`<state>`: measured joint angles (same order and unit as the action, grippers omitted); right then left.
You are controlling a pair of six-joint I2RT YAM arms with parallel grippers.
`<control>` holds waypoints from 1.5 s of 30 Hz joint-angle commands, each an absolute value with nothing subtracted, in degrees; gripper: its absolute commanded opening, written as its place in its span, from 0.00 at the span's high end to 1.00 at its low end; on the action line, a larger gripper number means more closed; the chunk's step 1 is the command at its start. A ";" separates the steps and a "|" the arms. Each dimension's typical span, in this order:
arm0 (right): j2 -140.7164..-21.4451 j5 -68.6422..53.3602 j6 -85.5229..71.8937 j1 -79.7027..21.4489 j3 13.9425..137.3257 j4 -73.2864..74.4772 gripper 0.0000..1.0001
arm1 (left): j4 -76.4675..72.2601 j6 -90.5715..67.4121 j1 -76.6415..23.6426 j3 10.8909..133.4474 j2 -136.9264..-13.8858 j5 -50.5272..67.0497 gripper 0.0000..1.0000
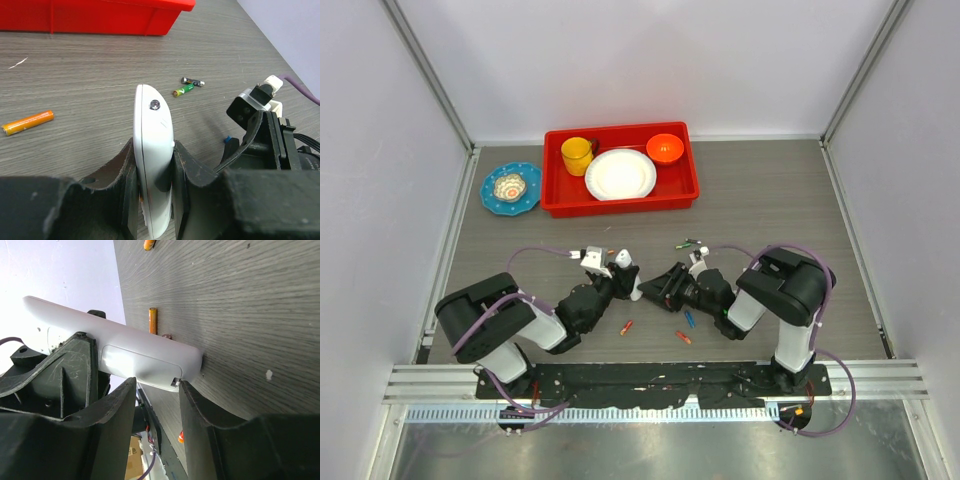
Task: Load the batteries into the remote control
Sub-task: Remove the battery cover from the remote control.
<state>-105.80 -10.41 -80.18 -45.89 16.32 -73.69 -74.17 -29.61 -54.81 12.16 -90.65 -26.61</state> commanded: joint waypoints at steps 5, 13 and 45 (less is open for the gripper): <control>-106.52 -9.49 -80.68 -45.70 16.26 -77.96 0.54 | -88.68 -29.27 -55.46 11.51 -90.35 -28.56 1.00; -107.84 -9.32 -81.47 -45.79 15.64 -80.07 0.54 | -88.68 -29.97 -55.81 11.60 -90.44 -28.57 1.00; -107.49 -9.67 -81.47 -45.70 16.79 -81.65 0.66 | -88.68 -30.50 -57.39 12.13 -91.58 -28.65 1.00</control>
